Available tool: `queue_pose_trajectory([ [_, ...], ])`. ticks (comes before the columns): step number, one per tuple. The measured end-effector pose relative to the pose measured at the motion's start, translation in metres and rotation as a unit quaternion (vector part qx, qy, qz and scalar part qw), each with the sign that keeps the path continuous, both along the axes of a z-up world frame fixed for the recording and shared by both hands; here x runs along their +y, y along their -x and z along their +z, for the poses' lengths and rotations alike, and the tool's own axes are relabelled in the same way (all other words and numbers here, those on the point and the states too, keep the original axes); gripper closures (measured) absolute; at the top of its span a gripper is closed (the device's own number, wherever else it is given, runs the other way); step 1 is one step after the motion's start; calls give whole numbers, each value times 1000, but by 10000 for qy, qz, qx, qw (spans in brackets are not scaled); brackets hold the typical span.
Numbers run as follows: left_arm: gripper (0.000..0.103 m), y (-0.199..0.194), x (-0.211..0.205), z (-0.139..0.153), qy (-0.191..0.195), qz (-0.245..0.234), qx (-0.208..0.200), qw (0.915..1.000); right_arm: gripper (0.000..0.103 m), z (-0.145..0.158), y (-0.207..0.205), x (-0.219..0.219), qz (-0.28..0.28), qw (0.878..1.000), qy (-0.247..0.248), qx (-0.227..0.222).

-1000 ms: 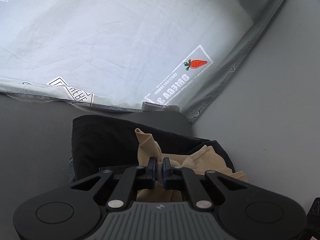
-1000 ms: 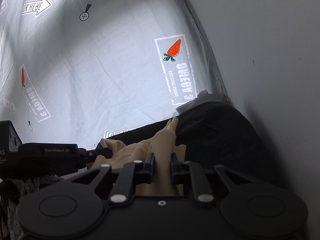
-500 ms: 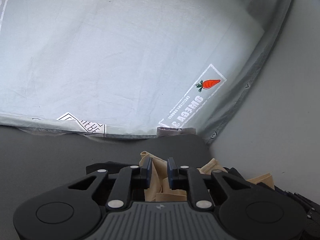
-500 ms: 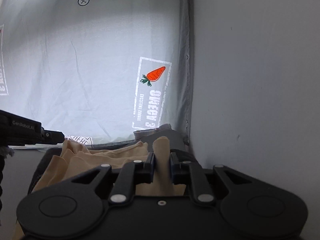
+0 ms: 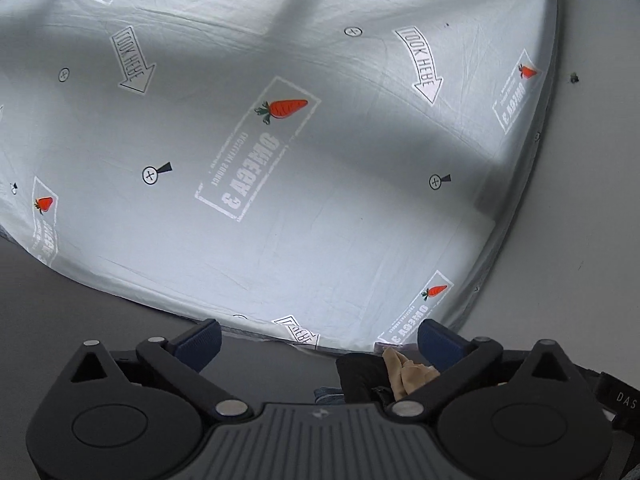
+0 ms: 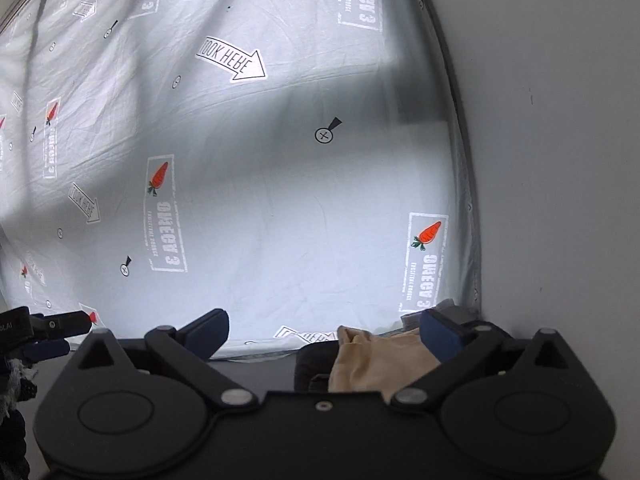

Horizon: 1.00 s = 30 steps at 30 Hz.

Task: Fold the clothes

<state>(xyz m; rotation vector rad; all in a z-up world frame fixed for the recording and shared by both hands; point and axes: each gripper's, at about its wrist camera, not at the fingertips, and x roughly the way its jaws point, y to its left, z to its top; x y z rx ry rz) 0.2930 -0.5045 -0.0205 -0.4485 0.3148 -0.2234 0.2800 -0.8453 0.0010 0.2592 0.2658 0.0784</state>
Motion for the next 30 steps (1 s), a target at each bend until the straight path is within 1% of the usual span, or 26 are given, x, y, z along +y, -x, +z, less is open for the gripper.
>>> queue_pose_trajectory([
  [2, 0, 35, 25, 0, 505, 357, -122, 9980, 0, 4, 13, 15, 321, 9987, -372, -113],
  [3, 0, 50, 35, 0, 678, 517, -182, 9962, 0, 7, 18, 24, 413, 9981, -418, -182],
  [4, 0, 63, 45, 2, 668, 609, -226, 9956, 0, 9, 23, 33, 506, 9973, -464, -250],
  [6, 0, 84, 59, 10, 281, 778, -278, 9962, 0, 13, 32, 52, 578, 9969, -458, -289],
  [8, 0, 101, 69, 17, -178, 988, -379, 9942, 0, 15, 40, 74, 690, 9962, -464, -263],
  [9, 0, 108, 75, 20, -385, 1069, -363, 9929, 0, 15, 42, 85, 752, 9958, -463, -237],
  [10, 0, 113, 83, 23, -540, 1043, -251, 9928, 0, 14, 45, 95, 783, 9957, -464, -160],
  [12, 0, 121, 104, 27, -600, 894, 40, 9942, 0, 13, 51, 117, 972, 9937, -551, 37],
  [13, 0, 125, 112, 29, -609, 906, 103, 9940, 0, 12, 54, 129, 1099, 9920, -603, 125],
  [14, 0, 130, 123, 31, -709, 959, 139, 9928, 0, 12, 59, 142, 1153, 9914, -604, 158],
  [16, 0, 140, 144, 35, -967, 1039, 163, 9897, 0, 13, 74, 177, 1065, 9935, -392, 19],
  [17, 0, 144, 156, 37, -1224, 1039, 176, 9869, 0, 14, 81, 193, 1005, 9944, -321, -42],
  [18, 0, 148, 169, 39, -1485, 978, 201, 9839, 0, 14, 89, 212, 958, 9948, -317, -107],
  [20, 0, 156, 194, 43, -1786, 773, 167, 9807, 0, 12, 106, 249, 887, 9949, -430, -209],
  [21, 0, 163, 213, 44, -1901, 619, 45, 9798, 0, 11, 113, 265, 811, 9951, -519, -215],
  [22, 0, 169, 231, 44, -1967, 539, -60, 9790, 0, 8, 121, 284, 737, 9952, -608, -224],
  [24, 0, 182, 266, 44, -2115, 457, -105, 9763, 0, 4, 137, 325, 580, 9953, -753, -166],
  [30, 0, 229, 358, 46, -2285, 77, -123, 9734, 0, 5, 193, 445, 143, 9977, -504, 420],
])
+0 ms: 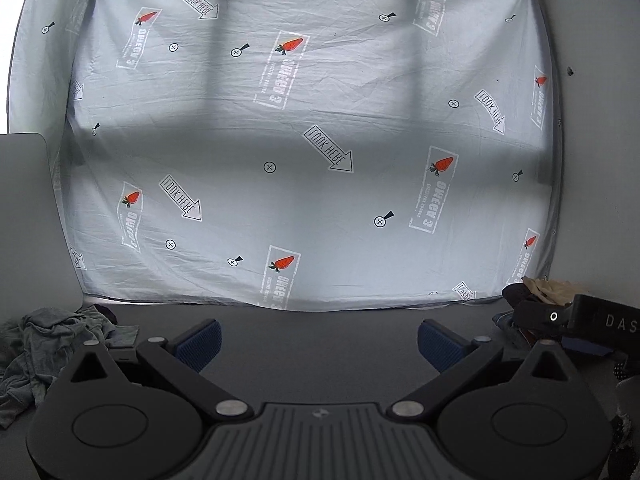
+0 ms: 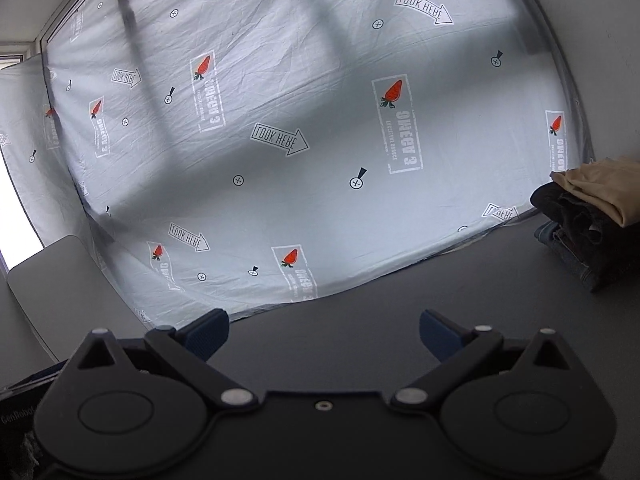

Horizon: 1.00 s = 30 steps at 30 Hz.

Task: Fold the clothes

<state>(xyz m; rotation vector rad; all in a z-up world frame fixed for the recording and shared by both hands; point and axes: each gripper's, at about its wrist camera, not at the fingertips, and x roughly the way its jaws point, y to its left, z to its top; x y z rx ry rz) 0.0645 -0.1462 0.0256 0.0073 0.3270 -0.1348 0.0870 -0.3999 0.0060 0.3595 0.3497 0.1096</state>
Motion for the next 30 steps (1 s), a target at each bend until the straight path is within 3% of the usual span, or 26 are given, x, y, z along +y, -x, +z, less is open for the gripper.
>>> queue_pose_trajectory([
  [4, 0, 23, 42, 3, 110, 65, 441, 9989, 0, 6, 31, 72, -236, 9965, 710, 371],
  [6, 0, 32, 60, 3, 294, 64, 676, 9973, 0, 10, 48, 97, -196, 9955, 780, 498],
  [10, 0, 51, 82, -3, 65, 204, 724, 9971, 0, 8, 75, 128, 83, 9954, 660, 683],
  [14, 0, 52, 98, -9, 122, 266, 959, 9950, 0, -2, 82, 154, 136, 9894, 1033, 1010],
  [22, 0, 48, 103, -19, 128, 123, 1448, 9893, 0, -9, 92, 165, -282, 9793, 1390, 1441],
  [30, 0, 47, 99, -20, 215, 126, 1360, 9904, 0, -3, 92, 163, -322, 9778, 1642, 1261],
])
